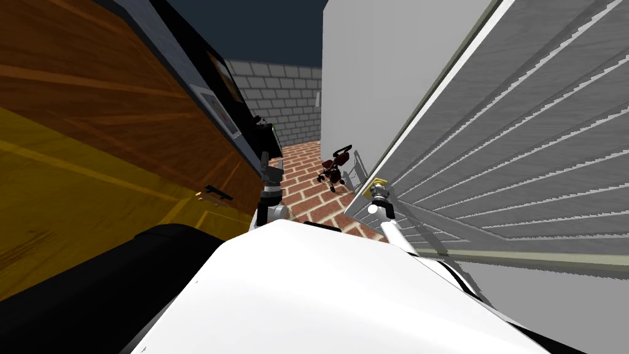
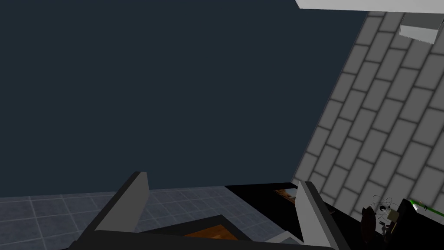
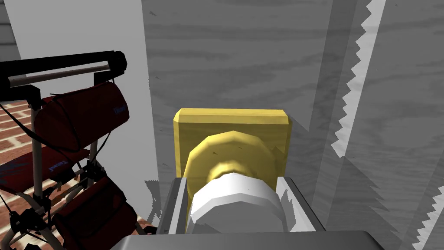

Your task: Pull the door open

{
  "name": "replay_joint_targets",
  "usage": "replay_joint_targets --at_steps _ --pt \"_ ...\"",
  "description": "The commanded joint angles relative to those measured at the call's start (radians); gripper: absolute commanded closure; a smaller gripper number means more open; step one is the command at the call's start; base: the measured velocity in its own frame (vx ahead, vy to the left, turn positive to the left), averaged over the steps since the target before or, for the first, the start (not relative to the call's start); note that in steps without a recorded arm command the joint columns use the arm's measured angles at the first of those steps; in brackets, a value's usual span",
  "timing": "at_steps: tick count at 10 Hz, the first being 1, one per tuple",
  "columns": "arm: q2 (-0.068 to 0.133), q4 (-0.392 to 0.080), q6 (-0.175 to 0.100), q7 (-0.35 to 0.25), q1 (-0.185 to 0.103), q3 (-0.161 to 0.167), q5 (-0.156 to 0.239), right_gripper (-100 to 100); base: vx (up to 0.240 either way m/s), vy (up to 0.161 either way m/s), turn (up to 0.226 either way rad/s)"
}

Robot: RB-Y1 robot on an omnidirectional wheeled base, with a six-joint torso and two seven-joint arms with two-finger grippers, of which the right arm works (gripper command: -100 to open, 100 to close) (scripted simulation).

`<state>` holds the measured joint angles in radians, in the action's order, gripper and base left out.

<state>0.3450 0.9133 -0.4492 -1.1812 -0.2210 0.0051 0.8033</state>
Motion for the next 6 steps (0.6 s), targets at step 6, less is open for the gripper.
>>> replay_joint_targets --at_steps 6 --pt "0.027 0.043 0.009 -0.053 0.028 0.068 -0.012 100 -0.205 -0.047 0.095"
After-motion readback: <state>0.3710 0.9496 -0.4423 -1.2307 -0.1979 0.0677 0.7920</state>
